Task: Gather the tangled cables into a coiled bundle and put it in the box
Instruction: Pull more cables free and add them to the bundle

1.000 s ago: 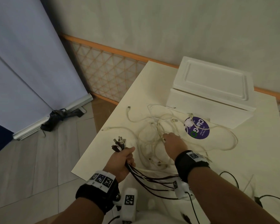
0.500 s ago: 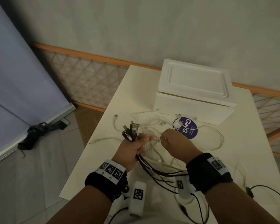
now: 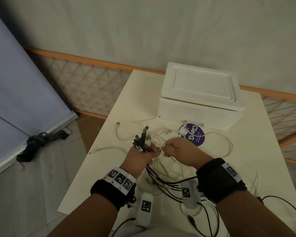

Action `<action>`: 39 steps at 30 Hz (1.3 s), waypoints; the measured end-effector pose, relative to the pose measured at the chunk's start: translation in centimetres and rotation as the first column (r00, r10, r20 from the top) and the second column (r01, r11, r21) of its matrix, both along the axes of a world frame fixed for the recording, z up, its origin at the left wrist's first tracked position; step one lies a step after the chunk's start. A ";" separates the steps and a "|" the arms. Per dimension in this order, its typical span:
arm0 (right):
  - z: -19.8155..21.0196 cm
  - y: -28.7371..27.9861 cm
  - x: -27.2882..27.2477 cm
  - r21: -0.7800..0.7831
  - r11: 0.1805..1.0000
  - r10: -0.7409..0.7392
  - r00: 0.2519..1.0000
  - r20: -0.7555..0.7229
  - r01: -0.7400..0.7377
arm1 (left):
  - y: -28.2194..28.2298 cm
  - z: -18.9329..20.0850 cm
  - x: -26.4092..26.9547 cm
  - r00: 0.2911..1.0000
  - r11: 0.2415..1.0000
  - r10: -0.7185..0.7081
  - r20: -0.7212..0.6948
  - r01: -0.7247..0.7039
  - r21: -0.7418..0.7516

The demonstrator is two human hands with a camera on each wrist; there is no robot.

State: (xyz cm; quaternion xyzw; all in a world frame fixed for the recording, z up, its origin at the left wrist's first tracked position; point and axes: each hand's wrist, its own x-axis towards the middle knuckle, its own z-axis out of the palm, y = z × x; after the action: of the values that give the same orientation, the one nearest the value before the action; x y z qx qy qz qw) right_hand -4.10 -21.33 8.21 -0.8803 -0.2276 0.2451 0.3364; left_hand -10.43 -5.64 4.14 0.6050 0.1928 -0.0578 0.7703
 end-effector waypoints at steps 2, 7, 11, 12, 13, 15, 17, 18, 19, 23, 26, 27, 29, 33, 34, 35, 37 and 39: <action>0.0 0.0 0.0 0.026 0.999 -0.017 0.999 -0.029 0.018 | -0.2 0.2 0.0 1.000 1.000 -0.007 0.013 0.006 0.019; 0.4 -0.3 -0.1 0.134 0.985 -0.085 0.985 -0.148 0.106 | -0.3 0.0 0.1 1.000 0.995 0.025 -0.019 -0.023 0.102; 1.1 -0.2 -0.4 0.183 0.969 -0.125 0.966 -0.226 0.169 | -0.2 -1.3 -0.1 0.998 0.978 0.037 -0.043 -0.027 0.207; 1.2 -0.2 -0.4 0.195 0.963 -0.136 0.959 -0.247 0.187 | -0.3 -1.4 -0.2 0.998 0.976 0.040 -0.048 -0.029 0.218; 1.3 -0.1 -0.4 0.207 0.957 -0.144 0.954 -0.264 0.202 | -0.4 -1.5 -0.3 0.998 0.975 0.040 -0.045 -0.029 0.221; 1.5 0.1 -0.4 0.219 0.952 -0.146 0.948 -0.282 0.212 | -0.7 -1.3 -0.5 1.000 0.972 0.006 -0.013 -0.003 0.233; 1.5 0.4 -0.5 0.219 0.958 -0.124 0.956 -0.265 0.185 | -1.1 -1.0 -0.7 0.997 0.979 -0.034 0.072 0.019 0.201; 1.5 0.7 -0.6 0.226 0.959 -0.109 0.959 -0.263 0.171 | -1.2 -0.8 -0.7 0.993 0.984 -0.037 0.114 0.016 0.180; 1.4 0.9 -0.7 0.236 0.958 -0.095 0.959 -0.268 0.161 | -1.3 -0.7 -0.7 0.989 0.984 -0.035 0.145 0.009 0.180; 1.2 1.0 -1.0 0.293 0.946 -0.051 0.954 -0.296 0.141 | -1.3 -0.4 -0.7 0.989 0.980 -0.012 0.149 -0.018 0.200; 0.6 0.5 -0.5 0.256 0.950 -0.127 0.971 -0.202 0.177 | -0.8 -0.6 -0.9 0.995 0.978 0.061 0.085 -0.077 0.195; 0.1 0.2 -0.2 0.171 0.969 -0.162 0.982 -0.100 0.177 | -0.6 -0.7 -0.9 0.994 0.978 0.088 0.068 -0.099 0.184; -1.3 -0.4 0.4 -0.068 0.977 -0.187 0.969 0.162 0.200 | -0.5 -0.9 -0.9 0.993 0.983 0.108 0.039 -0.112 0.147; -1.4 0.0 -0.8 -0.078 0.978 -0.117 0.819 0.562 0.193 | -0.9 -0.4 -0.7 0.986 0.986 0.165 -0.004 -0.165 0.033; -0.8 0.7 -1.4 0.002 0.993 -0.100 0.830 0.549 0.118 | -1.1 -0.1 -0.7 0.985 0.985 0.171 -0.003 -0.171 0.010; -0.5 1.4 -2.0 0.082 0.994 -0.097 0.867 0.489 0.066 | -1.2 -0.1 -0.6 0.985 0.985 0.170 0.015 -0.170 -0.003; -0.1 2.7 -2.9 0.155 0.986 -0.104 0.951 0.292 0.061 | -1.5 0.7 -0.6 0.985 0.987 0.159 0.074 -0.158 -0.021; -0.1 3.2 -3.3 0.209 0.975 -0.104 0.986 0.128 0.076 | -1.5 1.2 -0.5 0.981 0.986 0.159 0.109 -0.153 -0.064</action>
State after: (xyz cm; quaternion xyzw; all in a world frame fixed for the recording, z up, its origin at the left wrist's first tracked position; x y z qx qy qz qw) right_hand -7.44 -18.10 8.14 -0.8657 -0.2339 0.1432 0.4186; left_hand -10.92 -7.12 5.35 0.5688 0.1937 0.0321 0.7987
